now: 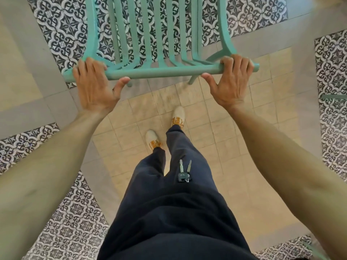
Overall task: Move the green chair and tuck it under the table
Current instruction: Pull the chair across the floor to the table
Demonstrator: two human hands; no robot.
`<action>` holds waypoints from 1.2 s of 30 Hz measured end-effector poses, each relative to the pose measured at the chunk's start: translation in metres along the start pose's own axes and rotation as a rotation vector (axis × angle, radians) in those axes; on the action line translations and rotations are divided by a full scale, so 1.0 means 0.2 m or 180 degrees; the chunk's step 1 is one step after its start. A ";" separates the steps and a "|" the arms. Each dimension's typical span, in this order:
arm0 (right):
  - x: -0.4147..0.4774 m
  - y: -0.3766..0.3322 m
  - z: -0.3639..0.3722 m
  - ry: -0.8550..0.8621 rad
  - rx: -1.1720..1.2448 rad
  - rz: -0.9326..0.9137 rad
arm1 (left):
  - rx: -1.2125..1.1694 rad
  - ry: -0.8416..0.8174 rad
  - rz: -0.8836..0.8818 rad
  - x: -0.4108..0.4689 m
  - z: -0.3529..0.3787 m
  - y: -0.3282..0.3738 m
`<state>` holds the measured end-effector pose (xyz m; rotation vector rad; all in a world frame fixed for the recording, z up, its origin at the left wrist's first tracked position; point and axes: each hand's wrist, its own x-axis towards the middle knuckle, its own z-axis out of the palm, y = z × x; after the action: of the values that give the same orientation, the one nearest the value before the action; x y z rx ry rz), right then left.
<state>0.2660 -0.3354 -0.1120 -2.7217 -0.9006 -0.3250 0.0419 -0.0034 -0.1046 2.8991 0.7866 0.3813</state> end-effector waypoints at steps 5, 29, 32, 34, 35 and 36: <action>0.18 0.12 0.04 0.0072 0.0199 -0.0231 | 0.0008 0.0135 -0.0182 0.05 0.05 0.10; 1.79 0.44 0.47 -0.0261 0.0472 -0.1698 | 0.0469 0.0406 -0.1536 0.83 0.31 0.51; 2.05 0.39 0.55 -0.0368 0.0440 -0.1865 | 0.0502 0.0518 -0.1659 0.99 0.35 0.48; 2.24 0.33 0.60 -0.0480 0.0455 -0.2022 | 0.0484 0.0523 -0.1753 1.12 0.37 0.46; 2.34 0.30 0.62 -0.0546 0.0470 -0.2099 | 0.0460 0.0502 -0.1842 1.18 0.37 0.46; 2.43 0.27 0.64 -0.0586 0.0481 -0.2171 | 0.0428 0.0493 -0.1930 1.23 0.37 0.45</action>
<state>0.6963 -0.0702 -0.1021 -2.2528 -1.8123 -0.1167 0.3107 0.0418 -0.1084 2.5757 1.6990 0.4940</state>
